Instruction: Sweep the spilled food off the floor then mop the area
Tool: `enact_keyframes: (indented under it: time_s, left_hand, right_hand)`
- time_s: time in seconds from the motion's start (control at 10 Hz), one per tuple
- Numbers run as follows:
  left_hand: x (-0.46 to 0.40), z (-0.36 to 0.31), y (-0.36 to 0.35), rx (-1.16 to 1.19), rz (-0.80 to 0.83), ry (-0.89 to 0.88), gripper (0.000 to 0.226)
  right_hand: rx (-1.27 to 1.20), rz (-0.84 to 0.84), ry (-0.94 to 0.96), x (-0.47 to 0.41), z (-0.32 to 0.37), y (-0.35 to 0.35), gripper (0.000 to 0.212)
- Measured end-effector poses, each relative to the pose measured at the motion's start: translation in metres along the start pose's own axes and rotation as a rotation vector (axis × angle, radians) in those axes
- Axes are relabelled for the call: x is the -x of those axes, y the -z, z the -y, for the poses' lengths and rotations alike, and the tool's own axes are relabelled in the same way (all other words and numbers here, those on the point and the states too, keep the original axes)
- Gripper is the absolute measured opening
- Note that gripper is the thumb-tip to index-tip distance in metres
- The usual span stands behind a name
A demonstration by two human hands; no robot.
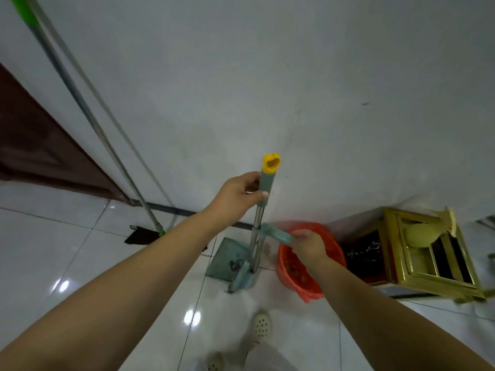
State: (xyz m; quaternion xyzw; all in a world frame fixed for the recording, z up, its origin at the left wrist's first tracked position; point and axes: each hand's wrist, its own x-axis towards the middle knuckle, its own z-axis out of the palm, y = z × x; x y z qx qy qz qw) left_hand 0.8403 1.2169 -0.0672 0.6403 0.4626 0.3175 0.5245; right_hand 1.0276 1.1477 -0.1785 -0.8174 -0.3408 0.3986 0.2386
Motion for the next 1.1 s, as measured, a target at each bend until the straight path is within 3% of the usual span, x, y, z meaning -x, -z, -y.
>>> enact_keyframes:
  time_s: [0.3, 0.6, 0.9, 1.1]
  left_hand:
    - [-0.062, 0.000, -0.024, -0.016, -0.061, 0.044, 0.033]
    - [-0.096, 0.004, -0.032, -0.072, -0.107, 0.001, 0.030]
    - [-0.077, 0.014, -0.032, -0.104, -0.064, 0.001, 0.032]
    - [-0.040, 0.019, -0.026, -0.061, -0.039, -0.001, 0.035]
  right_hand:
    - [0.101, 0.132, 0.046, -0.065, 0.022, 0.031, 0.029]
    - [0.213, 0.159, 0.014, -0.088, 0.031, 0.052, 0.032]
    - [-0.099, 0.153, -0.131, -0.049, 0.032, 0.059, 0.030]
    - [-0.421, 0.029, -0.227, 0.034, 0.026, 0.061, 0.020]
